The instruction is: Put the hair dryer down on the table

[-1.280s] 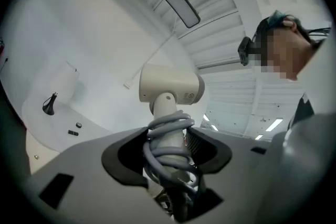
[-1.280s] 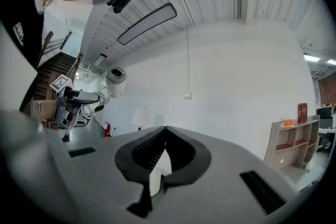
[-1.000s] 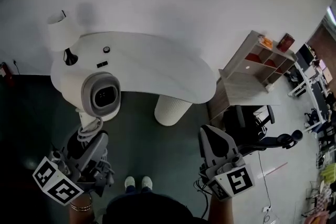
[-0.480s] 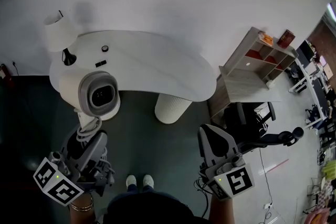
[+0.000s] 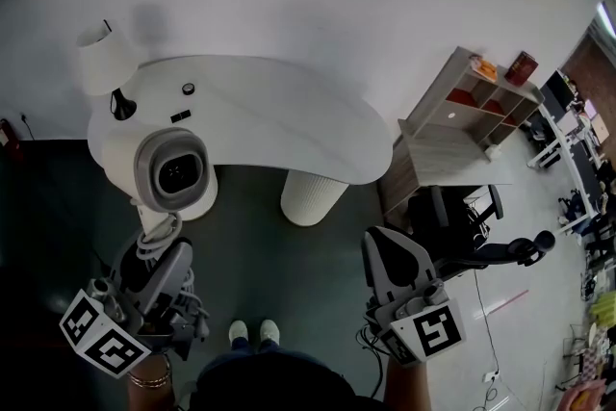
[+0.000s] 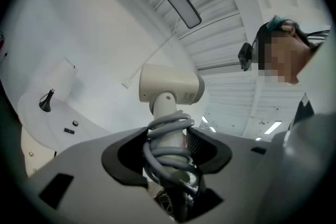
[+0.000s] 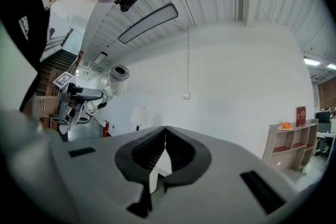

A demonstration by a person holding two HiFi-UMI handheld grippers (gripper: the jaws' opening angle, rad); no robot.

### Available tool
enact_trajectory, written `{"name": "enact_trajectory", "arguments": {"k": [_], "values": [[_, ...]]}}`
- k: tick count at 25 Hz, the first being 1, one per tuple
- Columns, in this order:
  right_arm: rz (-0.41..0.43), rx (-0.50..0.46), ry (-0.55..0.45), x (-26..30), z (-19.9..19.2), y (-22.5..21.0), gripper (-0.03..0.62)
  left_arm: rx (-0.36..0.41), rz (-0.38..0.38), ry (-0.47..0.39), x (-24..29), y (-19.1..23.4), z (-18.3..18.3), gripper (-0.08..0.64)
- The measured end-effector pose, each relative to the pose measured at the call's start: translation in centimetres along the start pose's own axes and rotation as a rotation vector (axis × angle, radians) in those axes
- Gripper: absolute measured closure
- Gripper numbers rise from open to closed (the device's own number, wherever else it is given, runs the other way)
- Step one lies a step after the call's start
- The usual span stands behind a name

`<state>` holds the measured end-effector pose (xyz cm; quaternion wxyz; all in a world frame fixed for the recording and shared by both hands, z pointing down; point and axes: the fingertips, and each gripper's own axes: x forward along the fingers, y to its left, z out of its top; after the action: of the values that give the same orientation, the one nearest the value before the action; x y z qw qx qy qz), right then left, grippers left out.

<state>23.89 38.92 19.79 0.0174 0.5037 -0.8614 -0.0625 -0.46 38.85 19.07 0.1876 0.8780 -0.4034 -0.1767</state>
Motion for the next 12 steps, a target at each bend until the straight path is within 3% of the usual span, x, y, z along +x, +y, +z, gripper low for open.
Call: {"name": "enact_trajectory", "arguments": {"k": [5, 12], "values": [[-0.002, 0.003, 0.033, -0.4, -1.0, -0.4, 0.575, -0.010, 0.010, -0.001, 0.0, -0.1, -0.6, 0.321], [0.019, 0.021, -0.002, -0.2, -0.1, -0.2, 0.575, -0.020, 0.012, -0.015, 0.2, -0.3, -0.6, 0.319]]}}
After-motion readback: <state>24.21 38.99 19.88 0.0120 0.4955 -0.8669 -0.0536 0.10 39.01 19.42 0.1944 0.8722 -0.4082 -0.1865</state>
